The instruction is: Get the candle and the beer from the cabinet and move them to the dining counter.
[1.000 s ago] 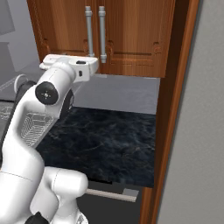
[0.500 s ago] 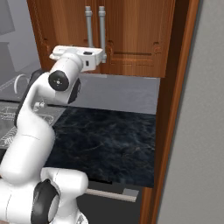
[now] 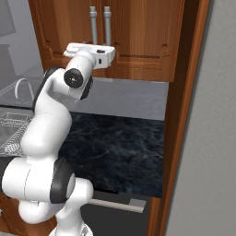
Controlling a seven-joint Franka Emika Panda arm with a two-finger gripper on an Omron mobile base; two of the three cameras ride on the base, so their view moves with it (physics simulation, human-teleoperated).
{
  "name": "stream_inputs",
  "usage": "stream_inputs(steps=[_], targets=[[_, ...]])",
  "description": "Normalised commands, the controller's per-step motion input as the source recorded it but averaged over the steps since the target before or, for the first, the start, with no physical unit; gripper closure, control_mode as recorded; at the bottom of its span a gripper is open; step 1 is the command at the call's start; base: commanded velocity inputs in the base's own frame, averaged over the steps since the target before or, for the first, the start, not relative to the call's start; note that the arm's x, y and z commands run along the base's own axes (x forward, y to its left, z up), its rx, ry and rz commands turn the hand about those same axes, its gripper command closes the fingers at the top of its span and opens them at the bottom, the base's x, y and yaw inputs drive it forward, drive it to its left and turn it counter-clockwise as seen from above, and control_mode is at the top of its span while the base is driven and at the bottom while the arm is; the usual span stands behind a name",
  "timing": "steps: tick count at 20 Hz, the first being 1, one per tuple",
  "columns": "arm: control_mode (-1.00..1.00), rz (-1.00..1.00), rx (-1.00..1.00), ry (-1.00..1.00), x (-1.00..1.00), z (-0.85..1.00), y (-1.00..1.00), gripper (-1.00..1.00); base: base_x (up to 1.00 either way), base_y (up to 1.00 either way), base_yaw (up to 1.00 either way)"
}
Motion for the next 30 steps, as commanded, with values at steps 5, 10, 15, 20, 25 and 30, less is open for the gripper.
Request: stream_inputs(steps=[5,10,15,20,25,30], targets=[[-1.0,0.0,0.03,0.0,0.42,0.01,-0.31,-1.0,0.0,0.0,0.0],[-1.0,0.0,0.0,0.0,0.33,0.0,-0.12,-1.0,0.0,0.0,0.0],[-1.0,0.0,0.0,0.0,0.24,0.0,-0.01,-1.0,0.0,0.0,0.0],[-1.0,0.0,0.0,0.0,0.02,0.0,0.0,1.0,0.0,0.0,0.0],[-1.0,0.0,0.0,0.0,0.0,0.0,0.0,1.0,0.0,0.0,0.0],[-1.0,0.0,0.0,0.0,0.0,0.0,0.0,1.0,0.0,0.0,0.0]])
